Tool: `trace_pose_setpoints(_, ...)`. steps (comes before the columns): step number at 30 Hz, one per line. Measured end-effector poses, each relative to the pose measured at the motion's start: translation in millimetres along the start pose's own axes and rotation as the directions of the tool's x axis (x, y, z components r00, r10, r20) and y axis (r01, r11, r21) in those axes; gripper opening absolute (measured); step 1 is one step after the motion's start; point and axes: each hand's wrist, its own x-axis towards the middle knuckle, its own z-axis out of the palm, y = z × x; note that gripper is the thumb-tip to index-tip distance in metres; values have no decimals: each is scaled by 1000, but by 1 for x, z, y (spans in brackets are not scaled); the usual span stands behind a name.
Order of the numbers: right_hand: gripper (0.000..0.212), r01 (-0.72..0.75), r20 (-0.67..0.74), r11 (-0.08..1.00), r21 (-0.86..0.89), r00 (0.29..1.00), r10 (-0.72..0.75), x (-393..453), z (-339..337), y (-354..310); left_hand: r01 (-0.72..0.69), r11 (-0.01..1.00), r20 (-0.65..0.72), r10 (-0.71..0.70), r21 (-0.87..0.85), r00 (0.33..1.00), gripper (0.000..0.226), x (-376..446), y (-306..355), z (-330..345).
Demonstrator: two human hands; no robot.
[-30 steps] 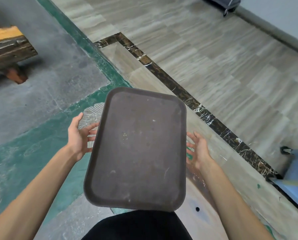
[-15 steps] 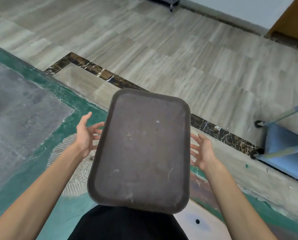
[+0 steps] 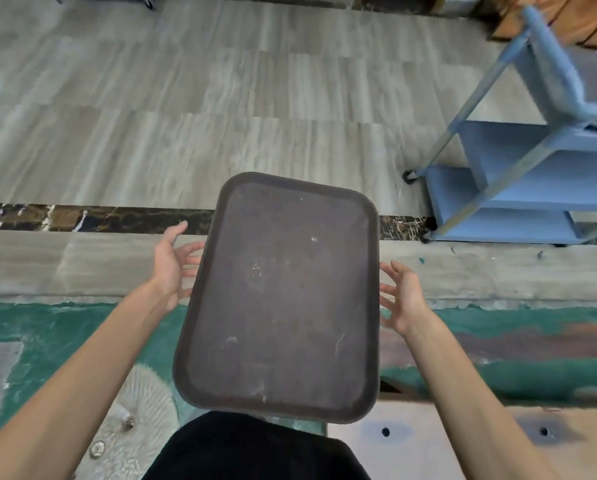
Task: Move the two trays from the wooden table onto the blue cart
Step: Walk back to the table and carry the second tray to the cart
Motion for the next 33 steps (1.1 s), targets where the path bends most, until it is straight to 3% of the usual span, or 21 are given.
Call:
trace_pose_setpoints(9,33,18,-207,982,187,978,22,52,-41,-95,3,988,108,-20,152,994,65,107,96,145)
trace_pose_setpoints(17,35,45,-351,925,378,931,98,57,-116,-122,-14,938,311,-101,347,945,58,149,144,284)
trace_pose_setpoints(25,41,103,-474,845,524,860,189,66,-232,-140,-107,840,463,-183,532,868,51,146,147,454)
trace_pose_setpoints(33,42,162,-508,776,609,832,225,109,-383,-182,-261,766,568,-160,587,807,44,129,130,657)
